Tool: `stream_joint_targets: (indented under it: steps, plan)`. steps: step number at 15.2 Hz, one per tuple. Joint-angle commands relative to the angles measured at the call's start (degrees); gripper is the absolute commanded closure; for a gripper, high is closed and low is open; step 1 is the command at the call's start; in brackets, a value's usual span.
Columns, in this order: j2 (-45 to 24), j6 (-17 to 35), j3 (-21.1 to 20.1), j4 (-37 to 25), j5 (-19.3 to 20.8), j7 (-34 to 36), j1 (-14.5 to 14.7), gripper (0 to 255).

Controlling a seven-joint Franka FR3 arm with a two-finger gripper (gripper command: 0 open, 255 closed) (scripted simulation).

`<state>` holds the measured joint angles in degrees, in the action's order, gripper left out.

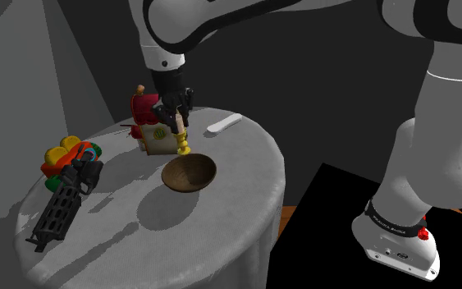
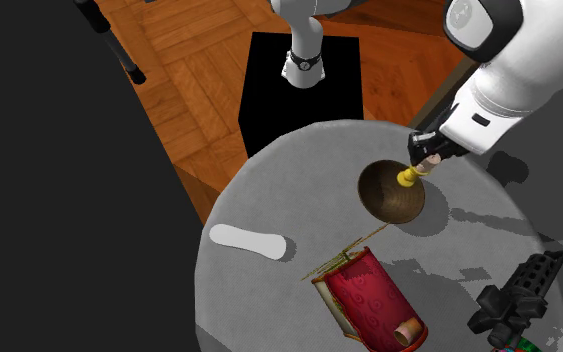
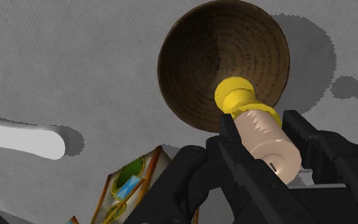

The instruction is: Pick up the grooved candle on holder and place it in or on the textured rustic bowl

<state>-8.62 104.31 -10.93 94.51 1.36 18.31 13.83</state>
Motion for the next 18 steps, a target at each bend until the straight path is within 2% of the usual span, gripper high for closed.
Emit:
stream_joint_targets:
  steps: [1,13,18]
  plan:
    - [0.01,1.53,0.00,1.51,0.01,0.03,-0.01,255]
    - [-1.50,10.77,0.10,9.28,0.39,0.26,0.00,255]
    - [-1.50,10.77,0.10,9.28,0.39,0.26,0.00,255]
